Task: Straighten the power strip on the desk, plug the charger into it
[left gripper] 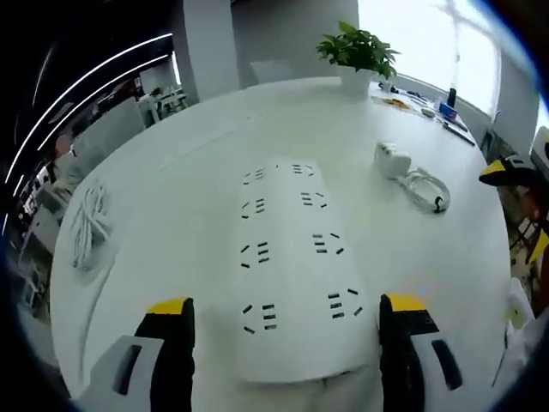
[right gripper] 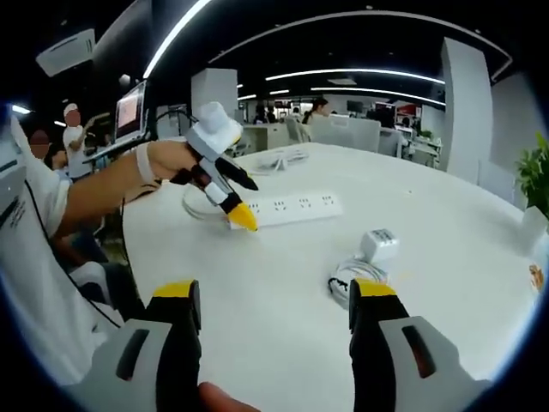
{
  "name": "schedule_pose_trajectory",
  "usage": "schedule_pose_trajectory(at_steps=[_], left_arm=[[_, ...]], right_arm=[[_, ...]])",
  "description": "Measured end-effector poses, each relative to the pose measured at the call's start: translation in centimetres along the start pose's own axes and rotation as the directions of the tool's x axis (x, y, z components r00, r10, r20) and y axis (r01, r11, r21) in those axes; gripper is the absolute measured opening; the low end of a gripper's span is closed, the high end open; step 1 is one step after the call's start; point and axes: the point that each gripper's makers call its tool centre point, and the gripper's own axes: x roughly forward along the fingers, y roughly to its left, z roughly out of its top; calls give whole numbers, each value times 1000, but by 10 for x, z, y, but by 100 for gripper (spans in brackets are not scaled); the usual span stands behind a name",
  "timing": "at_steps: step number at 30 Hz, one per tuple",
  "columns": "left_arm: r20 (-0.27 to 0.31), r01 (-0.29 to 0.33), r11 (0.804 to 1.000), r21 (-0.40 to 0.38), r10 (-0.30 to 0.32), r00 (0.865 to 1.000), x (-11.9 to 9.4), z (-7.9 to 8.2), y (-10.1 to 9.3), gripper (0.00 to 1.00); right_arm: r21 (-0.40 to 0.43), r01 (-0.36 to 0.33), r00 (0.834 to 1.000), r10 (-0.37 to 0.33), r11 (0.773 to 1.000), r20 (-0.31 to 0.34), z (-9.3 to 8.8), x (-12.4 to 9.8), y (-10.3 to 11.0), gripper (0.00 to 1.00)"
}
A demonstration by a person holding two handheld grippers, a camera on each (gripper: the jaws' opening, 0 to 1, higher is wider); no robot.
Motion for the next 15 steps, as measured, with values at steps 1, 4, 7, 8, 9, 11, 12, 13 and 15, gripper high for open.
schedule_pose_trajectory(at_steps=[1, 4, 7, 8, 9, 11, 12, 13, 15], left_arm=[[0, 5, 1000, -6, -5, 1000, 0, 0, 0, 89], [-8, 9, 1000, -18, -9, 1000, 1, -1, -1, 91], [-14, 14, 1000, -24, -14, 1000, 0, -3, -1, 90], [-23, 17, 1000, -23, -18, 1000, 1, -4, -2, 90], [-29, 19, 1000, -21, -20, 999, 1, -4, -3, 90], [-40, 22, 1000, -20, -23, 999, 3, -4, -3, 90], [-44, 23, 999, -22, -24, 999, 3, -4, -3, 90], [-53, 26, 999, -30, -27, 998, 4, -5, -3, 90], [-62, 31, 999, -36, -33, 998, 6, -7, -5, 89]], right_arm=[[-1, 1, 1000, -1, 1000, -3, 0, 0, 0, 69], [-4, -2, 1000, 2, 1000, -2, 1, 0, 1, 69], [-16, 12, 1000, -12, 1000, -5, 2, -5, -6, 69], [-15, 25, 1000, -25, 1000, -1, 2, -7, -10, 69], [-12, 32, 999, -32, 999, 0, 2, -9, -12, 69], [-7, 42, 999, -42, 999, 3, 2, -14, -15, 69], [-7, 44, 999, -44, 999, 4, 2, -15, -16, 69], [-5, 45, 999, -45, 999, 4, 1, -16, -16, 69], [-1, 47, 999, -47, 999, 5, 0, -17, -17, 69]])
